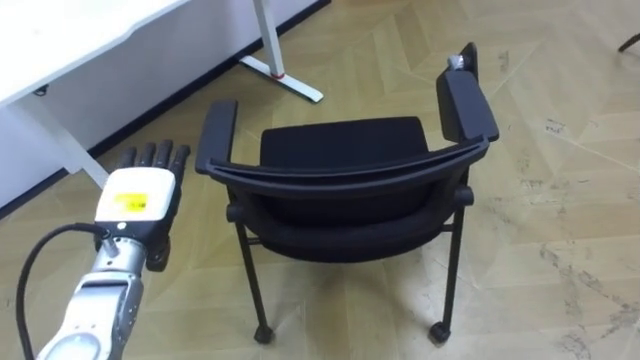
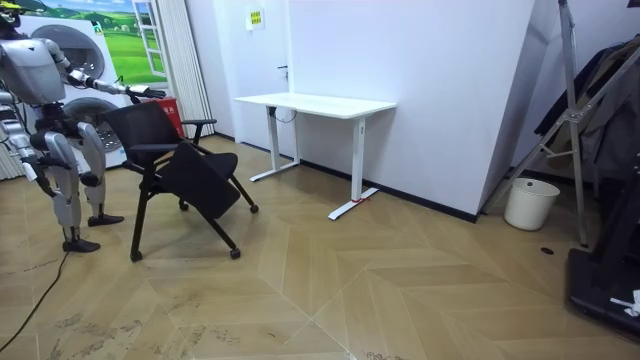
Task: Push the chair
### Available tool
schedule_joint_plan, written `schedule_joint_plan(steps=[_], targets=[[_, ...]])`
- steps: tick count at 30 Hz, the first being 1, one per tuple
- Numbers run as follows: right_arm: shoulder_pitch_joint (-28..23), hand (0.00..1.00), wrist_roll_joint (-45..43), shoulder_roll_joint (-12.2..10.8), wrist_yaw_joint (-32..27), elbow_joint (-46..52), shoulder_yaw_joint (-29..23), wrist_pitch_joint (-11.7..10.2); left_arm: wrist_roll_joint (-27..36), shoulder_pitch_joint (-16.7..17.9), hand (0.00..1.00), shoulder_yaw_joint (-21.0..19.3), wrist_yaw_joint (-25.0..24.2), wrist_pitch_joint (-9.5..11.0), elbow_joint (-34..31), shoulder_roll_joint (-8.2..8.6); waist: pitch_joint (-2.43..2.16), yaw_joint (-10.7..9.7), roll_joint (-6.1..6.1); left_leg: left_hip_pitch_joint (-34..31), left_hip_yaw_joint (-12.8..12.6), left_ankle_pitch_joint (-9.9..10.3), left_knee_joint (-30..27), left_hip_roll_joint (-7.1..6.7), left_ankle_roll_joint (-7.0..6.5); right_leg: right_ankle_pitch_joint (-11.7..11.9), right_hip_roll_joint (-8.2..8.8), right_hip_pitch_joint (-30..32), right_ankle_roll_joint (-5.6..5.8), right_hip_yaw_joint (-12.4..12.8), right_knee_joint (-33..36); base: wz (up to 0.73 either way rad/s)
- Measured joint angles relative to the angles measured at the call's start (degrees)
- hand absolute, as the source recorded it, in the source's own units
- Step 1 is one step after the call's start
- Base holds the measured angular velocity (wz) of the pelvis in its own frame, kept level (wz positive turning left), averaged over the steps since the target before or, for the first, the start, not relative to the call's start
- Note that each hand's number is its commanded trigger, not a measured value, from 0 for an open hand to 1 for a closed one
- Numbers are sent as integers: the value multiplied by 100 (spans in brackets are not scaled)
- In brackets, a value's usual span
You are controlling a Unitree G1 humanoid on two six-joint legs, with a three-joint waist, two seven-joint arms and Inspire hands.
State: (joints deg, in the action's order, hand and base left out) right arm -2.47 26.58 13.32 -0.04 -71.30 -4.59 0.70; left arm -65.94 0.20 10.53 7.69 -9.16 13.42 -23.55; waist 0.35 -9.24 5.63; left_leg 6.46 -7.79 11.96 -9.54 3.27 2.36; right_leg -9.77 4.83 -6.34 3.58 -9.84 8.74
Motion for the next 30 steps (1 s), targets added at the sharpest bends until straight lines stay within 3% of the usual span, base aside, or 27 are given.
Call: schedule_joint_plan(steps=[9,15,22,30], targets=[[-23,0,27,-70,-42,-38,68,-78,-176,-10,0,-1,-1,2,-279,14,-4,3,-2,-80,0,0,-18,2,0,4,-2,66,-2,-16,4,1],[67,0,63,-288,-39,-328,98,-109,-179,-232,0,249,8,23,-369,259,7,-67,-21,-31,-5,0,15,2,0,6,-3,42,-3,18,-2,-2],[67,0,0,-302,-66,-375,106,-80,-175,-284,0,637,0,41,-369,266,17,-291,-14,-26,-30,0,16,2,0,6,-4,54,-2,54,-9,-1],[70,0,-11,-309,-67,-424,110,-59,-170,-285,0,675,-1,35,-363,282,31,-361,5,12,-143,0,17,2,0,6,-6,65,-2,153,-8,-6]])
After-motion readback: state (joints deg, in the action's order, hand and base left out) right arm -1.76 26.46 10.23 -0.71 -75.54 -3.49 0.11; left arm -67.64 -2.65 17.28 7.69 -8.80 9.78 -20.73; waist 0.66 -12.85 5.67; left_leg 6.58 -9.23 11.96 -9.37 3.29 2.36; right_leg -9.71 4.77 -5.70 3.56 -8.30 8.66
